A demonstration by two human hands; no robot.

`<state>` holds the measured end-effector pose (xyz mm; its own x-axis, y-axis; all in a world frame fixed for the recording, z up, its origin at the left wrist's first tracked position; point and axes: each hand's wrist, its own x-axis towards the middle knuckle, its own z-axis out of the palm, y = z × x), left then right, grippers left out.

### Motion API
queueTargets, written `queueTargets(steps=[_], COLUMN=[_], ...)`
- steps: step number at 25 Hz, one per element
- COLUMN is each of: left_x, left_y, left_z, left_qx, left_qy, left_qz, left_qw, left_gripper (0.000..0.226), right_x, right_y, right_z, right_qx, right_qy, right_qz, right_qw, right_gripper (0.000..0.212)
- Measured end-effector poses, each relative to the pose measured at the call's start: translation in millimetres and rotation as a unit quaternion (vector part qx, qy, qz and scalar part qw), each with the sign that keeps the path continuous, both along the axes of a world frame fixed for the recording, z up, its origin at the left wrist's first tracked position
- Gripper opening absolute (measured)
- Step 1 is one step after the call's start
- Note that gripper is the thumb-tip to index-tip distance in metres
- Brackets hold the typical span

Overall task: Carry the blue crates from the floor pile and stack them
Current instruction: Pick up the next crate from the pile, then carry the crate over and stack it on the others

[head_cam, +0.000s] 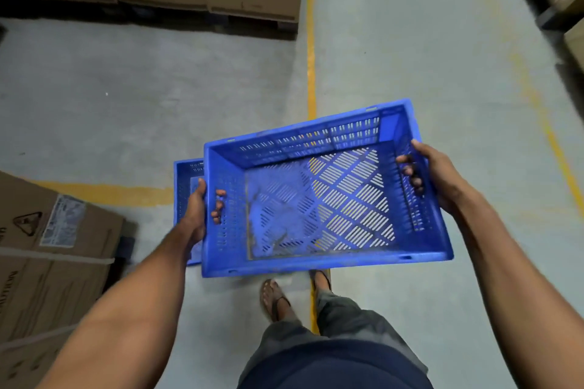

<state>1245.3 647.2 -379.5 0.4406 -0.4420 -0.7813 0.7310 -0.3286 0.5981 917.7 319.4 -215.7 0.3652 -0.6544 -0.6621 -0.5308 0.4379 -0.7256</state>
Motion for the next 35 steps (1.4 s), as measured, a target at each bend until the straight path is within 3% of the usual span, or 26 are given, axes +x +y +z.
queueTargets(steps=[10, 16, 22, 28, 35], left_x=[3, -52, -123, -187, -264], left_y=[1, 11, 33, 41, 46], left_z=[70, 104, 111, 105, 117], left_qx=[0.081, 0.132, 0.164, 0.153, 0.064], left_qy=[-0.001, -0.039, -0.110, -0.295, -0.417], left_qz=[-0.113, -0.146, -0.161, -0.227, -0.369], left_qw=[0.990, 0.980, 0.967, 0.916, 0.828], left_gripper=[0.057, 0.059, 0.061, 0.072, 0.083], right_x=[-54, -133, -208, -295, -415], right_y=[13, 32, 86, 186, 360], right_z=[-37, -36, -33, -36, -22], right_qx=[0.030, 0.126, 0.089, -0.042, -0.132], right_qy=[0.062, -0.013, 0.011, 0.076, 0.142], right_qz=[-0.038, -0.040, -0.077, -0.192, -0.369], right_qw=[0.997, 0.991, 0.993, 0.978, 0.909], right_gripper=[0.052, 0.039, 0.041, 0.041, 0.047])
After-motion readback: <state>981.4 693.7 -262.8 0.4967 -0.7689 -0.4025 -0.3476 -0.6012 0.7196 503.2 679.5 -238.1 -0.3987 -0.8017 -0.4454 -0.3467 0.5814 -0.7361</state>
